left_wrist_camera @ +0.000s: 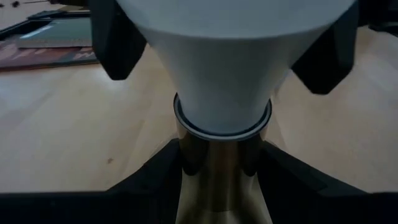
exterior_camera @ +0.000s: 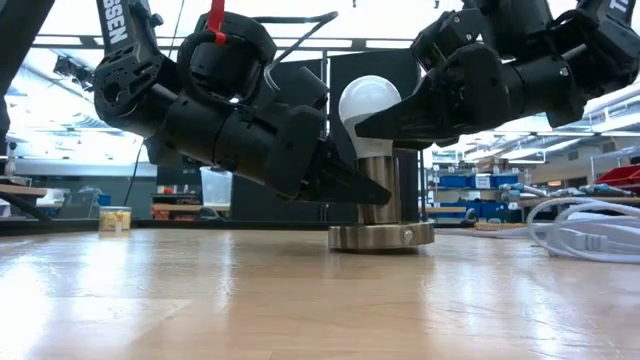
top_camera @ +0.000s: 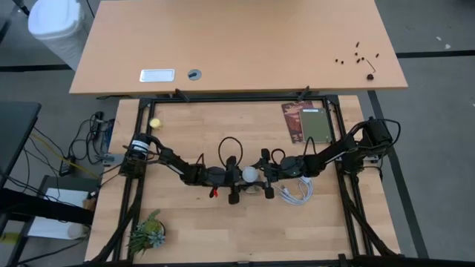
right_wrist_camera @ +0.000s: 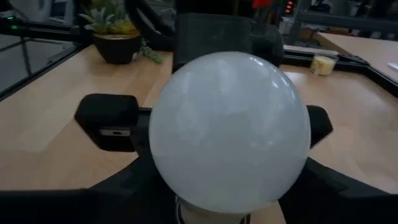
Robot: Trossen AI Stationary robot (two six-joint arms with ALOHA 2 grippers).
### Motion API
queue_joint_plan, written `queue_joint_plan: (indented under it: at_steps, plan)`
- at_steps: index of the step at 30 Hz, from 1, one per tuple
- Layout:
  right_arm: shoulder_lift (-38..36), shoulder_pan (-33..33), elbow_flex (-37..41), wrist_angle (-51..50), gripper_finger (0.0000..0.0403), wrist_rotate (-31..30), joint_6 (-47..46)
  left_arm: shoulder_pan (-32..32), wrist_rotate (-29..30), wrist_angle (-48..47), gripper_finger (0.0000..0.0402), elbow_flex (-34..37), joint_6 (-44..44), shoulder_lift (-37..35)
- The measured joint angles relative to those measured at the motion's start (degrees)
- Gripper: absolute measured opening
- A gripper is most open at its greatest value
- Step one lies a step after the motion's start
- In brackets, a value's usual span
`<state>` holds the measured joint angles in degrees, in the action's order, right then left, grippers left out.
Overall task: Screw lightbulb
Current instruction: Insert the light bulb into the lamp
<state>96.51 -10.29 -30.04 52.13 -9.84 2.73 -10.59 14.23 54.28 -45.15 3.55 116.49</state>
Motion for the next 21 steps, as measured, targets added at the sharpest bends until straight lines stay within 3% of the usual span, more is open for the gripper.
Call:
queue_joint_plan:
  at_steps: [21]
  plan:
    - [0.04, -2.92, 0.04, -0.3, 0.0248, -18.64, -7.87, -0.07, 9.23, -0.82, 0.0184, -0.17, 7.77, -0.16]
